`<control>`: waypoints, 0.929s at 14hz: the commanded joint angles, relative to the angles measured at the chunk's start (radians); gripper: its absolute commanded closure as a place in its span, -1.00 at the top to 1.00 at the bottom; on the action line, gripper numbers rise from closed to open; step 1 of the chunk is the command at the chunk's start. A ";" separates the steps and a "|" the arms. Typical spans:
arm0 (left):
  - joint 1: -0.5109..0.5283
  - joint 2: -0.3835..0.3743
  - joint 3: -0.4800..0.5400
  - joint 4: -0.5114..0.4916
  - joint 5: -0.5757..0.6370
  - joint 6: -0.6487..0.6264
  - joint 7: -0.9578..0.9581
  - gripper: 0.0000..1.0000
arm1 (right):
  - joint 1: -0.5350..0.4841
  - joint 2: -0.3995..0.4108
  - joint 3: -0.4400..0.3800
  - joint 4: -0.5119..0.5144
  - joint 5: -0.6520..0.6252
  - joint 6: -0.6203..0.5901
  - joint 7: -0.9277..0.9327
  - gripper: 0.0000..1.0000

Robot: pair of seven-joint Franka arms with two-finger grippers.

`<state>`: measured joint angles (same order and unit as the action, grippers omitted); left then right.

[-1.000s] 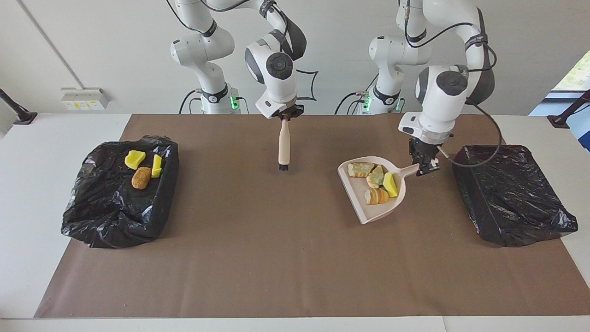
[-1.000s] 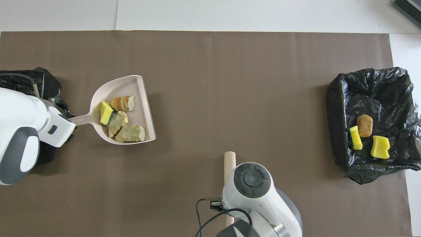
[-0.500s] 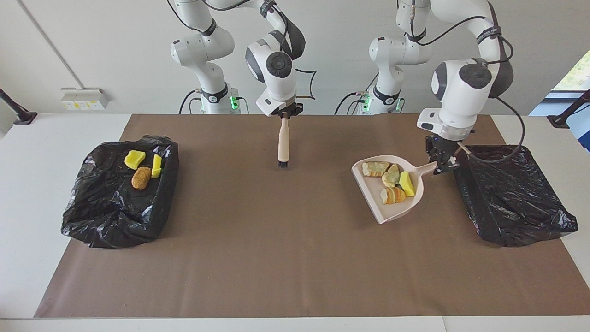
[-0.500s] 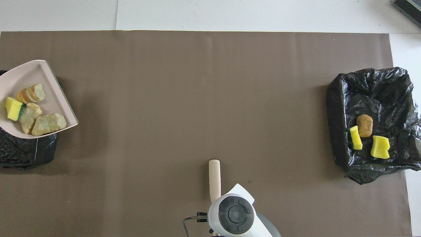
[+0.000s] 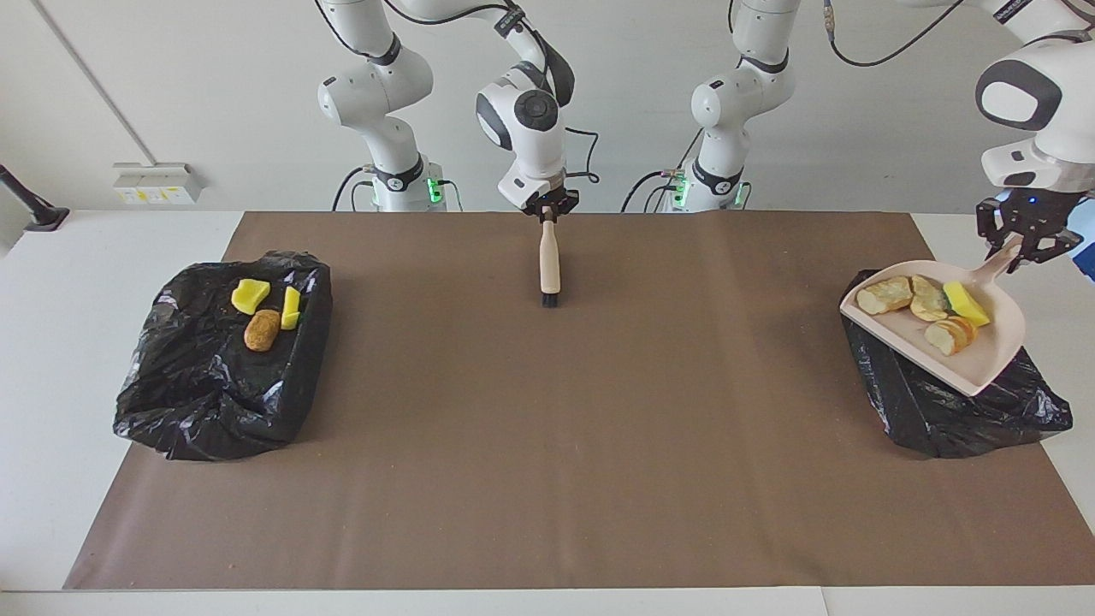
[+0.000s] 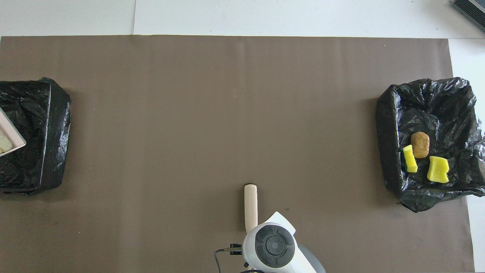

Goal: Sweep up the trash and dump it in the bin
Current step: 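Lay the brush down on the mat with the right gripper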

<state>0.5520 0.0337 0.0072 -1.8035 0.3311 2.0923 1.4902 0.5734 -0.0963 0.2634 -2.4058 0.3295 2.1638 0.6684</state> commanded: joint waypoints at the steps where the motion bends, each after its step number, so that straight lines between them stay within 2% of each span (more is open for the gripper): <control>1: -0.001 0.029 -0.009 0.006 0.127 0.017 0.005 -1.00 | -0.085 0.013 -0.003 0.115 -0.009 -0.075 -0.050 1.00; 5: -0.063 0.009 -0.010 -0.040 0.348 0.000 0.004 -1.00 | -0.205 0.021 -0.003 0.322 -0.142 -0.237 -0.104 1.00; 11: -0.093 0.011 -0.018 -0.017 0.551 -0.025 -0.017 -1.00 | -0.394 0.024 -0.004 0.525 -0.187 -0.353 -0.202 1.00; 13: -0.113 0.003 -0.018 -0.016 0.583 -0.026 -0.021 -1.00 | -0.434 0.023 -0.004 0.565 -0.237 -0.404 -0.237 1.00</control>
<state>0.4624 0.0577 -0.0139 -1.8189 0.8691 2.0835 1.4873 0.1754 -0.0937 0.2485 -1.8984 0.1348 1.8106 0.4624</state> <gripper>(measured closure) 0.683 0.000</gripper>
